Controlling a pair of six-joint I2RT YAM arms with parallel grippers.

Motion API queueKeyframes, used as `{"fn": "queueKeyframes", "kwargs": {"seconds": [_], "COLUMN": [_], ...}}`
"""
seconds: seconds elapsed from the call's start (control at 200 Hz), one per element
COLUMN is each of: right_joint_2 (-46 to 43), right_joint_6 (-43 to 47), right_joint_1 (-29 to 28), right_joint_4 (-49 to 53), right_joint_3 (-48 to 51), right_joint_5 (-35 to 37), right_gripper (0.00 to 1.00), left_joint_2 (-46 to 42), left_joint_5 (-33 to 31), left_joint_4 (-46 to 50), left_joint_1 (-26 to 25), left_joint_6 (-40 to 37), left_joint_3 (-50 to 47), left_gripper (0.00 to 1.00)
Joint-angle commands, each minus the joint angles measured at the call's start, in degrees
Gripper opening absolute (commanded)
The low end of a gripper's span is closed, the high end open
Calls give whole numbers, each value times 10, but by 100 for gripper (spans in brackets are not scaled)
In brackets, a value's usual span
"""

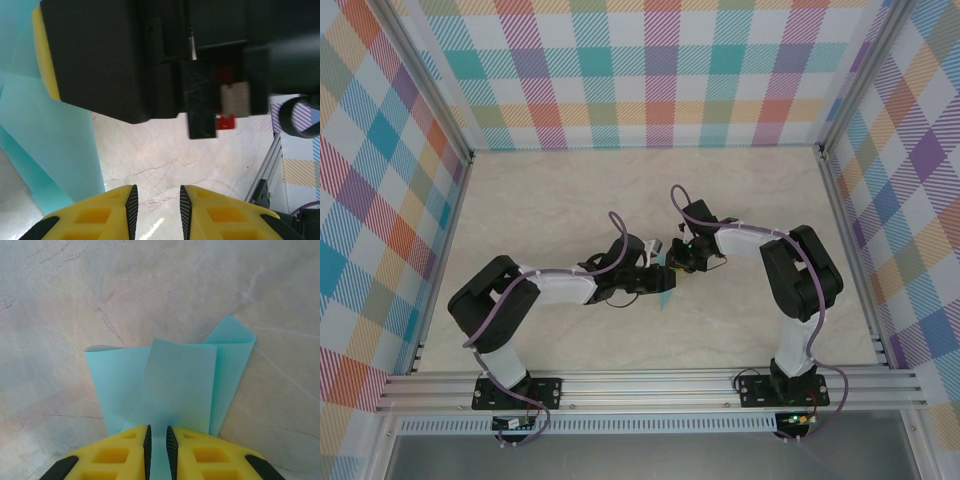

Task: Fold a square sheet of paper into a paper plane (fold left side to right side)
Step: Fold the wing for the fifth time at the center of the table.

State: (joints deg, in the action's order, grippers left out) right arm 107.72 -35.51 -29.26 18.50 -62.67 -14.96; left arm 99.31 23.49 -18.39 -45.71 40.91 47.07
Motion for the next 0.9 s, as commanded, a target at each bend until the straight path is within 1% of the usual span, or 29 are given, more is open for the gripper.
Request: {"fn": "queueKeyframes", "kwargs": {"seconds": [0.0, 0.355, 0.575, 0.76, 0.895], "right_joint_2": [17, 12, -8, -27, -61], "right_joint_6": [6, 9, 15, 25, 38], "right_joint_1": [-3, -3, -3, -3, -3], "right_joint_4": [39, 39, 37, 34, 29], "right_joint_3": [19, 18, 12, 2, -1], "right_joint_5": [23, 22, 21, 20, 21], "right_gripper": [20, 20, 20, 13, 9], "left_joint_2": [16, 35, 54, 60, 62], "left_joint_5": [-1, -15, -23, -37, -48], "left_joint_4": [-7, 10, 12, 27, 38], "left_joint_1": [-5, -9, -12, -12, -16], "left_joint_6": [-1, -3, 5, 8, 13], "left_joint_3": [7, -12, -22, -30, -35], "left_gripper": [30, 29, 28, 23, 20]}}
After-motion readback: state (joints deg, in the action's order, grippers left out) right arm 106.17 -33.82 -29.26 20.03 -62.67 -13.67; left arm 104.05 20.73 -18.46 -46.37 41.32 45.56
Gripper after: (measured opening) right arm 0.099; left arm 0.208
